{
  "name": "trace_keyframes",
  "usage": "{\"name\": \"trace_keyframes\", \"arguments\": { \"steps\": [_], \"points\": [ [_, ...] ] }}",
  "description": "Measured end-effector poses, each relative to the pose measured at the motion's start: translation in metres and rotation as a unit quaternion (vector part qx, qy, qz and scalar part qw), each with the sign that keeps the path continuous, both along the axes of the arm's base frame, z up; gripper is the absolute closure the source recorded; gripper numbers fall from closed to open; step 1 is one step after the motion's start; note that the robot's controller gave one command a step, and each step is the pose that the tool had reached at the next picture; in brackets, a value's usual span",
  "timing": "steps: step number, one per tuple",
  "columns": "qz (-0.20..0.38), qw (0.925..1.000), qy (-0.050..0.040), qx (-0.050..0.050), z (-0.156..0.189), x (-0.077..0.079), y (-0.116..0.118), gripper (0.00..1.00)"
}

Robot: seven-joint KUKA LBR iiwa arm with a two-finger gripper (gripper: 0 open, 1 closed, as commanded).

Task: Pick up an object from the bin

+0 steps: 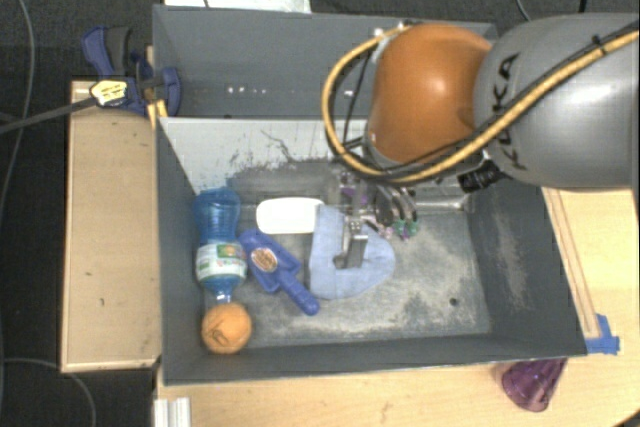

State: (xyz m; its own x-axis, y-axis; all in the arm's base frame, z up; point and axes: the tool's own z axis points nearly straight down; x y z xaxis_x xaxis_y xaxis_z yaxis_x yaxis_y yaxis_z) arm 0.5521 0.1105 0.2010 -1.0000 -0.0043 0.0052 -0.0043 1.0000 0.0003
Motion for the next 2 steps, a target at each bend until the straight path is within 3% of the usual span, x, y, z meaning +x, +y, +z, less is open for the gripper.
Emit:
{"name": "trace_keyframes", "arguments": {
  "steps": [1,2],
  "points": [
    [-0.002,1.0,-0.0042,0.0,0.005,0.002,-0.001,0.0],
    [-0.037,0.9993,-0.0045,0.001,-0.064,-0.017,0.03,0.0]
  ]
}}
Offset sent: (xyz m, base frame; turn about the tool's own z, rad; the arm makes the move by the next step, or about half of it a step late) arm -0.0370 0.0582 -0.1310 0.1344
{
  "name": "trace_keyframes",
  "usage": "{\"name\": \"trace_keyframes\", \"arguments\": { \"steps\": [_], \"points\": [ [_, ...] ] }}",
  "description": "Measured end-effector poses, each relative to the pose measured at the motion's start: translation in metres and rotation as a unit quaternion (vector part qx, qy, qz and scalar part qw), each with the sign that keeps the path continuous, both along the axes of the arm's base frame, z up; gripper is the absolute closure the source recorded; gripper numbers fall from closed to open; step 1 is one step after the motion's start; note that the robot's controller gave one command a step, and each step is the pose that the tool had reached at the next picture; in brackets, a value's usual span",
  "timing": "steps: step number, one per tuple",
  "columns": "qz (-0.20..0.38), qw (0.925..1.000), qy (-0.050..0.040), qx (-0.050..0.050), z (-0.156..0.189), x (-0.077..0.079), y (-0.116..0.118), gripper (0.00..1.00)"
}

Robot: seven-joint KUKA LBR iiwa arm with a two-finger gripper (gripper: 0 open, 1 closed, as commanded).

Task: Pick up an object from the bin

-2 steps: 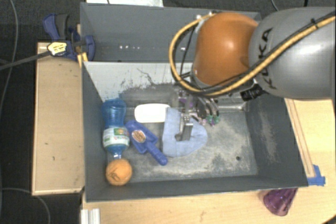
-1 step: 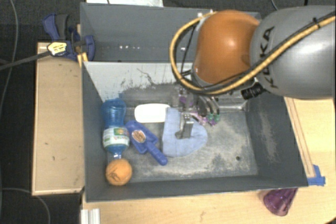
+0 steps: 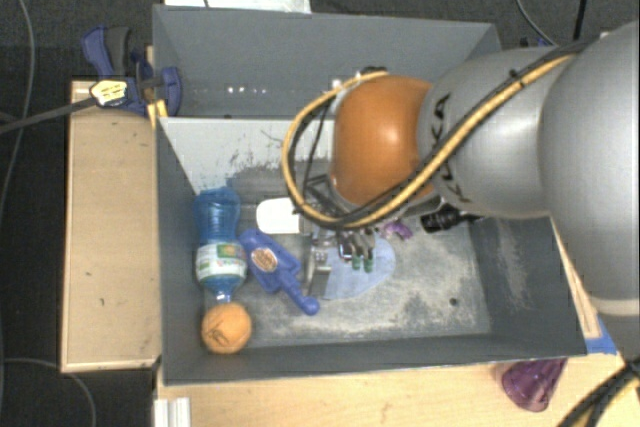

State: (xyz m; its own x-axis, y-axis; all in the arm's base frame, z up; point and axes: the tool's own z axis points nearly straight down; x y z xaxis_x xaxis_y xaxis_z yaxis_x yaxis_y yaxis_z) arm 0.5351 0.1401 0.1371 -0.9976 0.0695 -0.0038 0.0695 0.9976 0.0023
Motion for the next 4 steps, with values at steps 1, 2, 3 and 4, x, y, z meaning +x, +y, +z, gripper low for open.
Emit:
{"name": "trace_keyframes", "arguments": {
  "steps": [1,2,3,4],
  "points": [
    [-0.088,0.9962,-0.0002,0.0,-0.065,-0.034,0.037,0.0],
    [-0.011,0.9999,0.001,0.0,-0.027,-0.023,0.027,0.0],
    [-0.047,0.9989,-0.0023,0.001,-0.035,-0.027,0.032,0.0],
    [-0.061,0.9981,-0.002,0.001,-0.065,-0.03,0.028,1.0]
  ]
}}
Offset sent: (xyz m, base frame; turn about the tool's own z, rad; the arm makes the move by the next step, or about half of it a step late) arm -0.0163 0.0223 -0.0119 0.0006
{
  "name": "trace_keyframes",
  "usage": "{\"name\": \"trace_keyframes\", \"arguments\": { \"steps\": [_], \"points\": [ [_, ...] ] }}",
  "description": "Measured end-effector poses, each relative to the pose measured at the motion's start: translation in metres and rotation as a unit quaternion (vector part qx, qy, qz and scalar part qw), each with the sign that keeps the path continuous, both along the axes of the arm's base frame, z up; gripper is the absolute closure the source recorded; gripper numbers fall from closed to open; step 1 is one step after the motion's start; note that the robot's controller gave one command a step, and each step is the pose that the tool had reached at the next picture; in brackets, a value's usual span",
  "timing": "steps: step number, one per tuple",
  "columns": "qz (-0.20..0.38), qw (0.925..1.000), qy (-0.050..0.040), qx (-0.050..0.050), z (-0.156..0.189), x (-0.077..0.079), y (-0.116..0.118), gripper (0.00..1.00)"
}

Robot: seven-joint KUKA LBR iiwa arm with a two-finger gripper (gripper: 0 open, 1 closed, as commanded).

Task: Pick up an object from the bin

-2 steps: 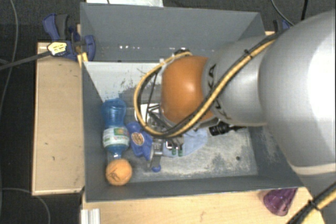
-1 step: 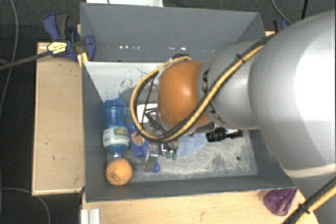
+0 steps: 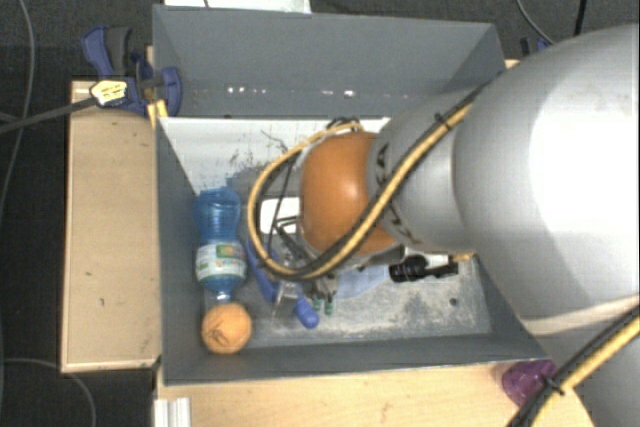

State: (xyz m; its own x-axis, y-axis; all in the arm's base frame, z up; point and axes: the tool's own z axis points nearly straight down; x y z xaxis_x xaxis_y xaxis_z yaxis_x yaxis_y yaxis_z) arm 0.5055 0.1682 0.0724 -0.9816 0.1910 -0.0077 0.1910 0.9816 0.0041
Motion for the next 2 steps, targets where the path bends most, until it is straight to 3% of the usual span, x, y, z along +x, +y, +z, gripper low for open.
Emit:
{"name": "trace_keyframes", "arguments": {
  "steps": [2],
  "points": [
    [0.0,1.0,0.002,-0.001,0.0041,-0.0014,-0.0003,1.0]
  ]
}}
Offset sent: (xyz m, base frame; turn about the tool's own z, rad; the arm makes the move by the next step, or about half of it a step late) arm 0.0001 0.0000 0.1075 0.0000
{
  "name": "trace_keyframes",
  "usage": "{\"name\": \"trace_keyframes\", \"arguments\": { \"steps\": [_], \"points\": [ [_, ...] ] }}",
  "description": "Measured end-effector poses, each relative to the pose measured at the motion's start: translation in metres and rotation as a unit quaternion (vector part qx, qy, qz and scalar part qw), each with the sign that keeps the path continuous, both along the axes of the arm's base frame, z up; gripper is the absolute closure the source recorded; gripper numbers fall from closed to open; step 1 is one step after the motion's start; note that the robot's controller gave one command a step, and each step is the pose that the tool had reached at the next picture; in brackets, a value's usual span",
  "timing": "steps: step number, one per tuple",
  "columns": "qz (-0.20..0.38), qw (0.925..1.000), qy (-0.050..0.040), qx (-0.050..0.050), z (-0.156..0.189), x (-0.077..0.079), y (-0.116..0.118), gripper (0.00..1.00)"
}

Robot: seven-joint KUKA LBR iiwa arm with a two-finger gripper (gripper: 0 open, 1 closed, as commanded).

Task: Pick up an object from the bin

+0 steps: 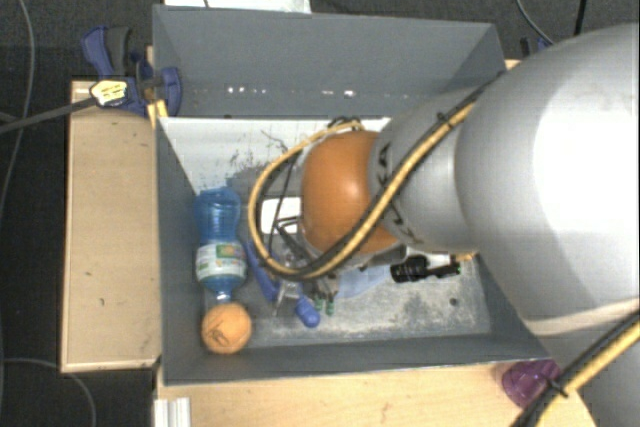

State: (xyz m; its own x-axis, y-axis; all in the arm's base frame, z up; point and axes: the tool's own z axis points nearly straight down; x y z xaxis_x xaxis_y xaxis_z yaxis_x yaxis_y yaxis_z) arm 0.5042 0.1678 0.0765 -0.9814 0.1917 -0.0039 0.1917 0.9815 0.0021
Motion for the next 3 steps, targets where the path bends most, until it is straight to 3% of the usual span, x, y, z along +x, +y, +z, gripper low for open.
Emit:
{"name": "trace_keyframes", "arguments": {
  "steps": [1,3],
  "points": [
    [0.0,1.0,0.003,-0.001,0.019,-0.002,0.0,1.0],
    [0.0,1.0,0.0005,0.0,0.062,0.0,0.0,1.0]
  ]
}}
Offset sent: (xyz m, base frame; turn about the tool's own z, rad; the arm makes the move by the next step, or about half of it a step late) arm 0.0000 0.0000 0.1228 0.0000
